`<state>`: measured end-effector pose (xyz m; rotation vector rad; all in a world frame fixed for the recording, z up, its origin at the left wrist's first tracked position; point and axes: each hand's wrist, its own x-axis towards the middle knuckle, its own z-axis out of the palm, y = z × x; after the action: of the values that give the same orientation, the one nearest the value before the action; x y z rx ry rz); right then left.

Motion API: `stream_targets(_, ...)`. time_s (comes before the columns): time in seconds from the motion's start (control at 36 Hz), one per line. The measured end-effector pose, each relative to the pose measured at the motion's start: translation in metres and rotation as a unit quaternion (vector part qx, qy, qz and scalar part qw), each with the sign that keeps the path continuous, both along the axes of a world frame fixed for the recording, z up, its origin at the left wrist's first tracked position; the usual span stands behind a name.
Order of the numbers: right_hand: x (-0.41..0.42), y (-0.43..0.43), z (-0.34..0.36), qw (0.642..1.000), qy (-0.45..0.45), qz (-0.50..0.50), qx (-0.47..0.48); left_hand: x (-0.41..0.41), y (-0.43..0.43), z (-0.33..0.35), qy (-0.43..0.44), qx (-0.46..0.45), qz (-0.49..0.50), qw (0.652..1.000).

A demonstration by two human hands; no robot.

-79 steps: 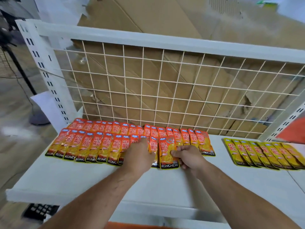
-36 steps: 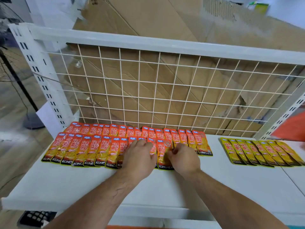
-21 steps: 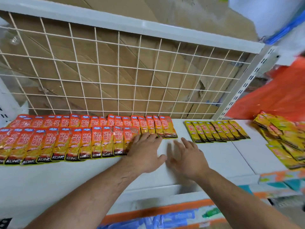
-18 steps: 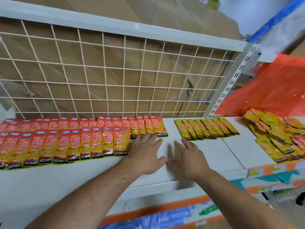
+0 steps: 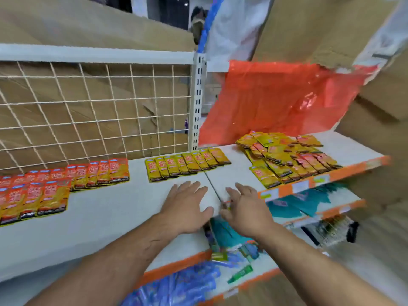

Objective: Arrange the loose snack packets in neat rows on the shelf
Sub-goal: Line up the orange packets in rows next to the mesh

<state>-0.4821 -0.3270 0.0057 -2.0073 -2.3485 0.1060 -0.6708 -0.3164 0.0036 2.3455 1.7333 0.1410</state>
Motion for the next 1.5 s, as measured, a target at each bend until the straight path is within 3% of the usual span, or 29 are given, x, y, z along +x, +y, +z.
stream_targets(0.39, 0.142, 0.018, 0.001, 0.996, 0.057, -0.072, 0.012, 0.146, 0.049, -0.001, 0.023, 0.015, -0.083, 0.996)
stream_targets(0.58, 0.183, 0.071, 0.001, 0.994, 0.044, -0.100, 0.017, 0.195, 0.113, -0.005, -0.008, 0.054, -0.117, 0.992)
stream_targets(0.78, 0.210, 0.130, 0.000, 0.983, 0.092, -0.160, 0.012, 0.227, 0.180, -0.009, -0.040, 0.102, -0.121, 0.987)
stream_targets(0.92, 0.220, 0.167, -0.001, 0.949, 0.218, -0.227, 0.007, 0.243, 0.214, -0.010, -0.053, 0.099, -0.092, 0.989)
stream_targets(1.06, 0.235, 0.199, -0.013, 0.888, 0.364, -0.282, -0.010, 0.262, 0.238, -0.011, -0.062, 0.091, -0.073, 0.991)
stream_targets(1.28, 0.250, 0.236, -0.020, 0.835, 0.447, -0.318, -0.048, 0.295, 0.253, -0.005, -0.020, 0.057, 0.015, 0.998)
stream_targets(1.5, 0.264, 0.245, -0.018, 0.783, 0.534, -0.286, -0.142, 0.323, 0.250, 0.000, -0.013, 0.016, 0.078, 0.997)
